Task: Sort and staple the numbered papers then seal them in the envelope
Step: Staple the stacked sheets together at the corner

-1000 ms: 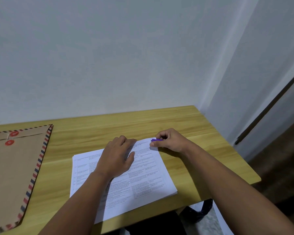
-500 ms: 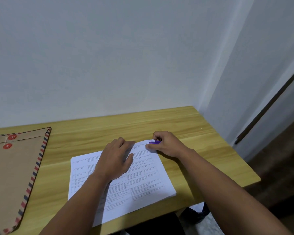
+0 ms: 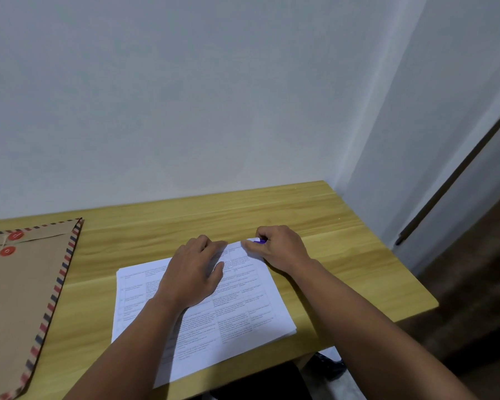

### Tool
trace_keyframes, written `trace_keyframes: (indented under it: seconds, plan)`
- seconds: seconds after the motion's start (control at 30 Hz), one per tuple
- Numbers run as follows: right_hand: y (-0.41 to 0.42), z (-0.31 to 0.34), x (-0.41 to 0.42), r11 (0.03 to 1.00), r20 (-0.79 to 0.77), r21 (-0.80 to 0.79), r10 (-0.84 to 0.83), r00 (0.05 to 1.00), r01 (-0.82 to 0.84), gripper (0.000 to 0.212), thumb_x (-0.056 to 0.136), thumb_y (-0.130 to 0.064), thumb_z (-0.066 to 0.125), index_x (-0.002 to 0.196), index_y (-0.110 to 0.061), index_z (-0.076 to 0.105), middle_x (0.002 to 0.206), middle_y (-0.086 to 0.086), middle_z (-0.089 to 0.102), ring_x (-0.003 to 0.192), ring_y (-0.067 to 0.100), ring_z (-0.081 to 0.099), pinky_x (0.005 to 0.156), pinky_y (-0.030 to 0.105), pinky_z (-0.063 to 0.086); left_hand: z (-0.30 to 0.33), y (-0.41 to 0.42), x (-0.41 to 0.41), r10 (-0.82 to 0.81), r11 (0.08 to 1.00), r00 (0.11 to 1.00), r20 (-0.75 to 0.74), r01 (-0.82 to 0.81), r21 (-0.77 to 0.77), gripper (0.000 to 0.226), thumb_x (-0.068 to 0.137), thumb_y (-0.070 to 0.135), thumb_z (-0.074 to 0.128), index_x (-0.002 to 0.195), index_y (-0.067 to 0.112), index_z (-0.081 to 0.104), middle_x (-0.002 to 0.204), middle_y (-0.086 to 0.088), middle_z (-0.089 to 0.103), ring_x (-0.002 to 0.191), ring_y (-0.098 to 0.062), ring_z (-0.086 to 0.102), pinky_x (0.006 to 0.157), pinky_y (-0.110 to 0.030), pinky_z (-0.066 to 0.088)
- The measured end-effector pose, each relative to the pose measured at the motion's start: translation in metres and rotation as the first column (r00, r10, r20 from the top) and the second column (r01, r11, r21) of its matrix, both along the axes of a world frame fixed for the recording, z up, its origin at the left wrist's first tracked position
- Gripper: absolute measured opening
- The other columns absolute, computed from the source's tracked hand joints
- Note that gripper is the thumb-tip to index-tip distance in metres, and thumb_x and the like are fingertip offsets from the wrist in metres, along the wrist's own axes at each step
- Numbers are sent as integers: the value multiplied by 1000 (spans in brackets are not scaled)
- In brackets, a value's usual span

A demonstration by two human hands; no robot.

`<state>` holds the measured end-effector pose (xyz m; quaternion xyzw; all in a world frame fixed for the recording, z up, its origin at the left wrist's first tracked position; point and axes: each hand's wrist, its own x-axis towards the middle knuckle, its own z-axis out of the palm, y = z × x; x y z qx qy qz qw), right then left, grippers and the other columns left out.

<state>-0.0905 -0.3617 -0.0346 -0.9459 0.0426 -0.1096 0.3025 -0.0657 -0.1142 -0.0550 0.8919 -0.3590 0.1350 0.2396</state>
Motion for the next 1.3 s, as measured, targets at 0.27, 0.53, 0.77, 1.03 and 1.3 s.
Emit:
trace_keyframes:
  seconds: [0.27, 0.53, 0.77, 1.03, 1.3]
  plan:
    - [8, -3, -2, 995, 90, -89, -28, 996, 36, 55, 94, -58, 59, 59, -19, 43, 57, -2, 44, 56, 15, 43, 52, 30, 29, 1, 0, 0, -9, 1000, 1000, 8, 9, -8, 44, 89, 34, 63, 131, 24, 61, 95, 8, 50, 83, -18, 50, 71, -37, 46]
    - [9, -4, 4, 986, 54, -147, -70, 996, 78, 48, 92, -46, 55, 61, -10, 50, 67, 2, 53, 61, 19, 48, 51, 30, 33, 1, 0, -1, -16, 1000, 1000, 13, 16, -20, 43, 88, 32, 65, 131, 24, 62, 94, 8, 50, 82, -18, 50, 70, -39, 47]
    - [8, -1, 7, 977, 19, -211, -30, 999, 33, 54, 94, -54, 53, 65, -8, 53, 67, 0, 52, 62, 19, 50, 56, 32, 34, 0, 0, 0, -16, 1000, 1000, 11, 16, -23, 43, 88, 33, 63, 131, 25, 61, 94, 9, 50, 83, -17, 50, 70, -39, 48]
    - [6, 3, 8, 957, -1, -289, 19, 1000, -19, 57, 98, -59, 50, 62, -14, 50, 68, -4, 52, 64, 20, 52, 59, 33, 37, -3, -1, 2, -12, 1000, 1000, 18, 12, -14, 43, 88, 32, 62, 130, 23, 61, 93, 8, 50, 82, -18, 51, 69, -38, 47]
    - [-27, 15, 5, 959, -35, -278, -65, 997, 53, 76, 84, -88, 39, 65, -16, 55, 64, -3, 58, 64, 18, 56, 60, 33, 43, -6, -1, 6, 38, 998, 999, 1, -38, 45, 42, 90, 37, 59, 131, 26, 63, 97, 8, 50, 85, -19, 50, 76, -41, 47]
